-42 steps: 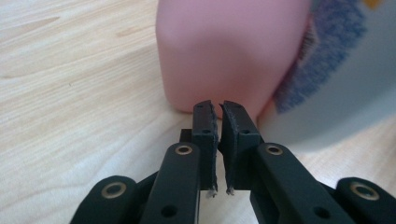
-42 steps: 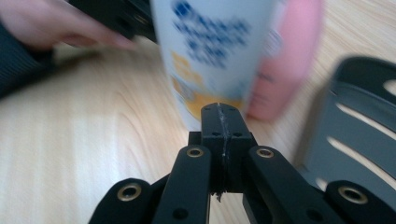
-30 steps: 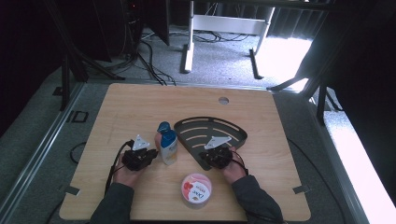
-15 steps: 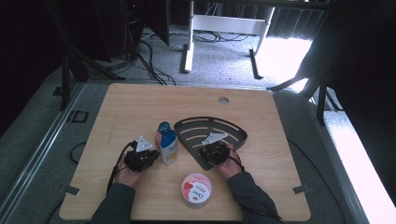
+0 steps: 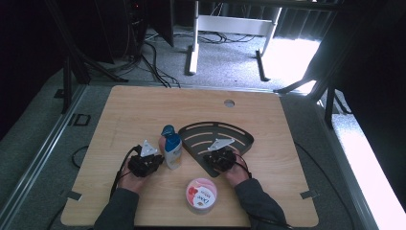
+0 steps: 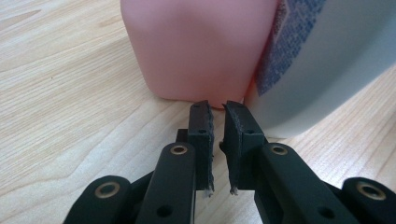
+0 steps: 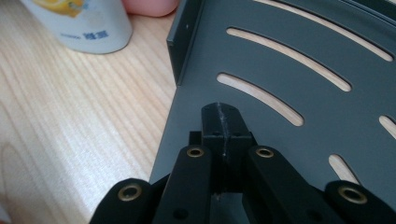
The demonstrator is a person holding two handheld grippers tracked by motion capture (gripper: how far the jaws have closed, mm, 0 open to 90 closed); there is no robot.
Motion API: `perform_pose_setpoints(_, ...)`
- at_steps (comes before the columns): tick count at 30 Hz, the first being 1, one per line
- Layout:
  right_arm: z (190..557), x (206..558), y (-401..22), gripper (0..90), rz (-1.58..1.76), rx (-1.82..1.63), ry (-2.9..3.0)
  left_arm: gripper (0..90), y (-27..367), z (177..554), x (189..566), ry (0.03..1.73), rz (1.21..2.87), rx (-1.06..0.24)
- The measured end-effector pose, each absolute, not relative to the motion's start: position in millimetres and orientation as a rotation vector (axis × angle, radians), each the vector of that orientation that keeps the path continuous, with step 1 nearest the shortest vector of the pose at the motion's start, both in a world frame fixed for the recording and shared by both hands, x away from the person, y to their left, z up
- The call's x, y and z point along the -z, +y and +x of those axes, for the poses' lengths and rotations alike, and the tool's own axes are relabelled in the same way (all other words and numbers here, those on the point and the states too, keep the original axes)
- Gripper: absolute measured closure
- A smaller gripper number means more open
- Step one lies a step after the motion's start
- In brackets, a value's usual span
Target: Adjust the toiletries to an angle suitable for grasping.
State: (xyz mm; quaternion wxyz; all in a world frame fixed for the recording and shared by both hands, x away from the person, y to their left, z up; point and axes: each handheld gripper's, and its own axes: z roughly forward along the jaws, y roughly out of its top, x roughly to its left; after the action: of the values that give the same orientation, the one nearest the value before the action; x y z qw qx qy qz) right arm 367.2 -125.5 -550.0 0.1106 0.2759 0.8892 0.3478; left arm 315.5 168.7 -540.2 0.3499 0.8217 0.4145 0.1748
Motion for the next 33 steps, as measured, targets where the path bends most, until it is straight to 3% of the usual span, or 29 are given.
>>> perform_pose_setpoints(14, 360.1, 546.9, -130.3, 89.8, 0.815, -1.03, 2.613, 74.5, 173.1, 305.8, 535.9, 1.069, 2.111, -0.418)
perform_pose_setpoints(23, 349.5, 537.7, -142.6, 84.2, 0.785, -1.06, 2.604, 68.7, 178.1, 297.0, 533.6, 1.058, 2.095, -0.413)
perform_pose_setpoints(33, 323.0, 533.8, -178.6, 80.2, 0.825, -1.095, 2.582, 63.5, 176.6, 273.6, 528.7, 1.04, 2.085, -0.39)
